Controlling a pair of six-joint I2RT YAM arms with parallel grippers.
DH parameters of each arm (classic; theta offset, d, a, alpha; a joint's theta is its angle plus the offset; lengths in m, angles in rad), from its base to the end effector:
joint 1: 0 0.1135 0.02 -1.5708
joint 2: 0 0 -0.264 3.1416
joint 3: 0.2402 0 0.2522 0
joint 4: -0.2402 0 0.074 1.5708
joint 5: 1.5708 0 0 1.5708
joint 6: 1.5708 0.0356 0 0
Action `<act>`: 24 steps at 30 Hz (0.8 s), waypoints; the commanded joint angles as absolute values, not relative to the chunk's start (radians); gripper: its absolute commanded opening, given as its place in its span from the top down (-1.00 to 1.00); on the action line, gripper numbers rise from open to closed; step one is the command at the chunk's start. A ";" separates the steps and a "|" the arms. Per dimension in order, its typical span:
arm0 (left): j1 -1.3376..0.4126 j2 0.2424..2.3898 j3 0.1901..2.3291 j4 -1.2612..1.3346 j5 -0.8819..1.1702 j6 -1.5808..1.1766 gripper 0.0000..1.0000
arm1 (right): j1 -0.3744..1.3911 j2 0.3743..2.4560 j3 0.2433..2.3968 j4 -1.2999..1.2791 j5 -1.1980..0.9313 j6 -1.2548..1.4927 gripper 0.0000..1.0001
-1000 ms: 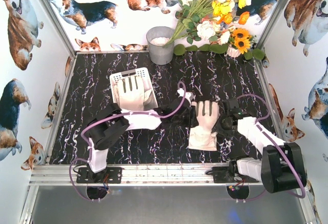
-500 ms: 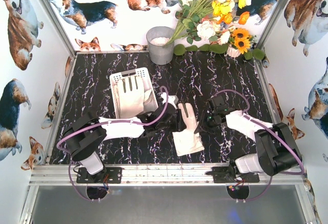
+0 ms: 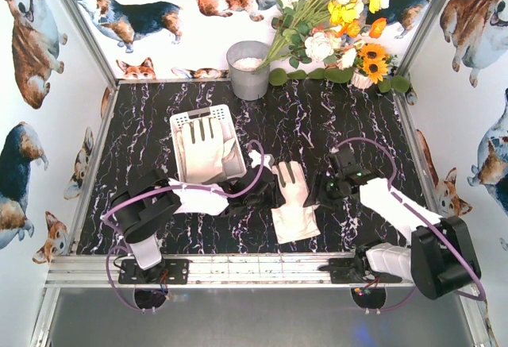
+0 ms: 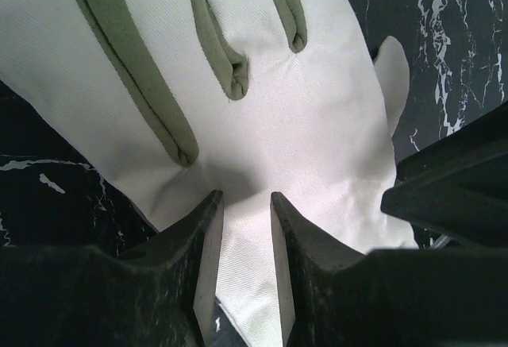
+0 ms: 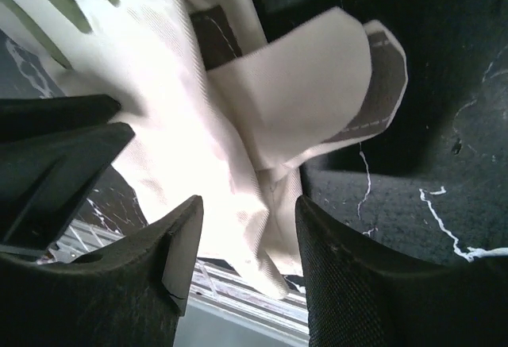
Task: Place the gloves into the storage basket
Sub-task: Adjust the glove at the center of the board, then pick up the glove from the center of the board.
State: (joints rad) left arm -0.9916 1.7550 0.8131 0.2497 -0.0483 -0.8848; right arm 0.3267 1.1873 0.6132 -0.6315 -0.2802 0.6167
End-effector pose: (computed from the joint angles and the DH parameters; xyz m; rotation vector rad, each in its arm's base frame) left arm 0.1904 -0.2881 0.1403 0.1026 2.4375 -0.8897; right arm 0.1845 0.0729 0.1746 0.3422 2.8628 0.6039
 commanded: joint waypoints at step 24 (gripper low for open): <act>-1.002 1.738 0.764 0.320 -0.048 -0.928 0.48 | 0.330 1.260 0.497 -0.550 -0.359 0.677 0.67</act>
